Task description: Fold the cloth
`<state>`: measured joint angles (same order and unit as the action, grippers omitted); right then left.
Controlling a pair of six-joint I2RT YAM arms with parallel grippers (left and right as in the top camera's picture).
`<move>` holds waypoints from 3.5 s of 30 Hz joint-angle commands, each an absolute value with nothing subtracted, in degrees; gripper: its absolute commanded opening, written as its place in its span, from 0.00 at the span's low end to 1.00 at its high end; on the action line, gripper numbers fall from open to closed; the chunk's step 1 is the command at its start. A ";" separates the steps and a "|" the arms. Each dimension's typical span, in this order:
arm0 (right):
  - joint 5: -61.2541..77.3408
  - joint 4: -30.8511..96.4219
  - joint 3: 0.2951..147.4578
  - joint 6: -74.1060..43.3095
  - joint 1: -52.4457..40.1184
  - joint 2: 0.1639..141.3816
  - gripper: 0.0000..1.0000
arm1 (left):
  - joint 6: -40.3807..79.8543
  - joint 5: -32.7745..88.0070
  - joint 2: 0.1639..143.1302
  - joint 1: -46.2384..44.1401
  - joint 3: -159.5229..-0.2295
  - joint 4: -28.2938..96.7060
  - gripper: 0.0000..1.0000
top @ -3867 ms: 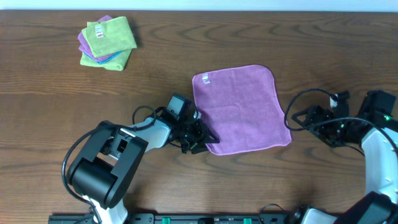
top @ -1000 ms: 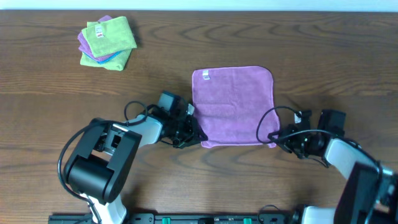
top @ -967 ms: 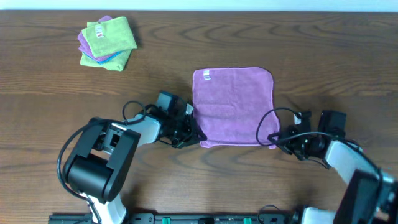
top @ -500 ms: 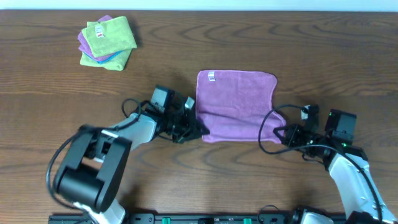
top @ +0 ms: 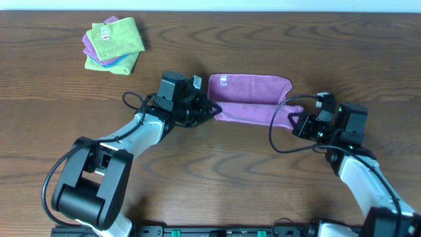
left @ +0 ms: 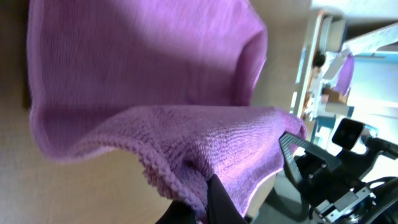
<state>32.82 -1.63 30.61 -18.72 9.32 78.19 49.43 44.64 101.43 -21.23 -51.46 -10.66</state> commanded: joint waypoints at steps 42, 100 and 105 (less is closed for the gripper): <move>18.61 -20.43 53.21 -21.37 0.12 113.58 0.39 | 49.25 30.20 121.82 -17.63 -69.30 -17.43 0.25; 19.59 7.49 48.34 -39.83 0.34 97.36 0.99 | 30.57 6.98 122.72 -28.29 -79.02 4.38 0.06; 17.45 4.71 48.31 -39.99 0.30 99.74 0.99 | 30.41 7.05 123.24 -28.32 -79.02 5.41 0.06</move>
<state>19.07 5.78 48.56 -38.65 0.43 98.52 31.44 8.58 121.82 -28.29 -78.08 4.91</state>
